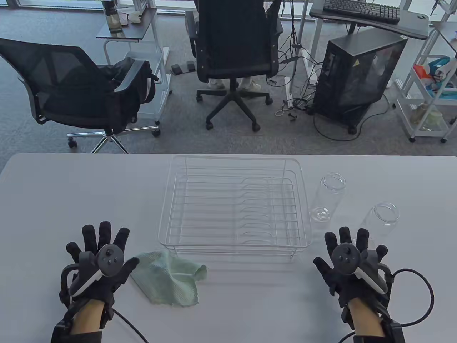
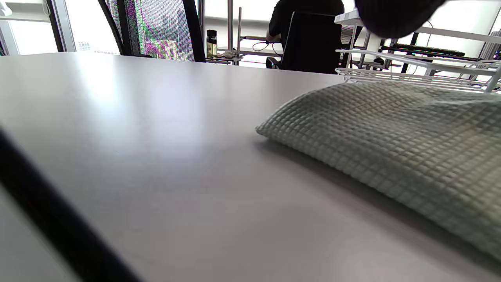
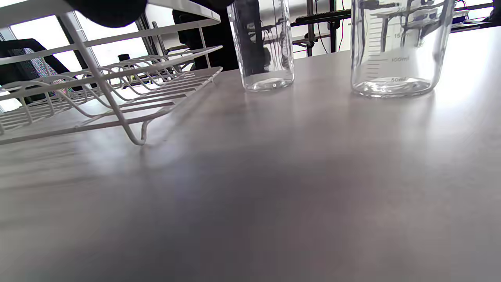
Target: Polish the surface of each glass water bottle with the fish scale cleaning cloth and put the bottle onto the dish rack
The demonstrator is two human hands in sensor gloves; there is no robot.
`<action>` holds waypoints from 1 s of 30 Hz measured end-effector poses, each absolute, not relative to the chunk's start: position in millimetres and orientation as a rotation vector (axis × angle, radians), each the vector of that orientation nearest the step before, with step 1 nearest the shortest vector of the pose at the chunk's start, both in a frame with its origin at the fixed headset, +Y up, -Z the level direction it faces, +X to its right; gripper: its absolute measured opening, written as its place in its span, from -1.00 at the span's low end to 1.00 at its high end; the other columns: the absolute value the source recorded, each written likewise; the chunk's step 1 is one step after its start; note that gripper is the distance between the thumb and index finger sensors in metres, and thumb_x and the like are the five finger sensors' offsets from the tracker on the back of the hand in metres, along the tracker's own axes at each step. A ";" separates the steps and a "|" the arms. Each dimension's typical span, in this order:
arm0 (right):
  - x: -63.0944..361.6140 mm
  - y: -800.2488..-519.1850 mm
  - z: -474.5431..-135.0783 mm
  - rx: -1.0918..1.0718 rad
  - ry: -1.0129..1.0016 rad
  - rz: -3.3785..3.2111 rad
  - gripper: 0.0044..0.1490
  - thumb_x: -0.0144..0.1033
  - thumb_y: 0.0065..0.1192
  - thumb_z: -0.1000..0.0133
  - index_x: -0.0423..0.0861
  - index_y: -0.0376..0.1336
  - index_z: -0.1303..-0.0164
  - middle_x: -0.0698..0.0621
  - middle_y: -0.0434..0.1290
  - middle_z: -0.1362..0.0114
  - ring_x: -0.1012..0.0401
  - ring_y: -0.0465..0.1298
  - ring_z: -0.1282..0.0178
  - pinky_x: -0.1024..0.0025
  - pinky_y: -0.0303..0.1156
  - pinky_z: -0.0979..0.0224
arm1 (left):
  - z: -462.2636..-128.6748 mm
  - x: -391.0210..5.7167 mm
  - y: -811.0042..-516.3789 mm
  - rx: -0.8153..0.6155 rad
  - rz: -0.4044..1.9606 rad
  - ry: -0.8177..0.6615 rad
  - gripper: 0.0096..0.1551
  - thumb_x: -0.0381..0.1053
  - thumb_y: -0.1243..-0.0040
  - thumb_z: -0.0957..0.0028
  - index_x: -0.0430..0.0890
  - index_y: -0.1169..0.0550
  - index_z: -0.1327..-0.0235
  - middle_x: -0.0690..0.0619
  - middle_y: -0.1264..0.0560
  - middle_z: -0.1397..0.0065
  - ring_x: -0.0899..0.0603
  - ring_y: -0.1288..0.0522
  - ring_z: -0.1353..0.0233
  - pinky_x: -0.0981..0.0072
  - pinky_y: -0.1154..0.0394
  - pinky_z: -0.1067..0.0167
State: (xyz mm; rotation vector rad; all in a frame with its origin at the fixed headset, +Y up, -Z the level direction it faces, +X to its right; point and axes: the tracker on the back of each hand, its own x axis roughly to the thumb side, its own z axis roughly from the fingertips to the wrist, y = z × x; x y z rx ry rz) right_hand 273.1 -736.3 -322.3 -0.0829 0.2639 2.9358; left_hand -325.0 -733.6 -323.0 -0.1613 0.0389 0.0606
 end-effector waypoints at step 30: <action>274.6 -734.5 -322.1 -0.068 0.236 2.907 0.02 0.34 -0.28 -0.15 0.08 -0.34 -0.72 0.00 -0.51 -0.74 -0.24 -0.63 -0.61 -0.54 -0.60 -0.29 | -320.7 -262.3 -731.3 -0.328 0.041 -0.158 0.17 0.60 -0.07 -0.07 0.04 -0.06 -0.81 -0.31 -0.12 -0.83 -0.50 -0.34 -0.59 -0.37 -0.44 -0.29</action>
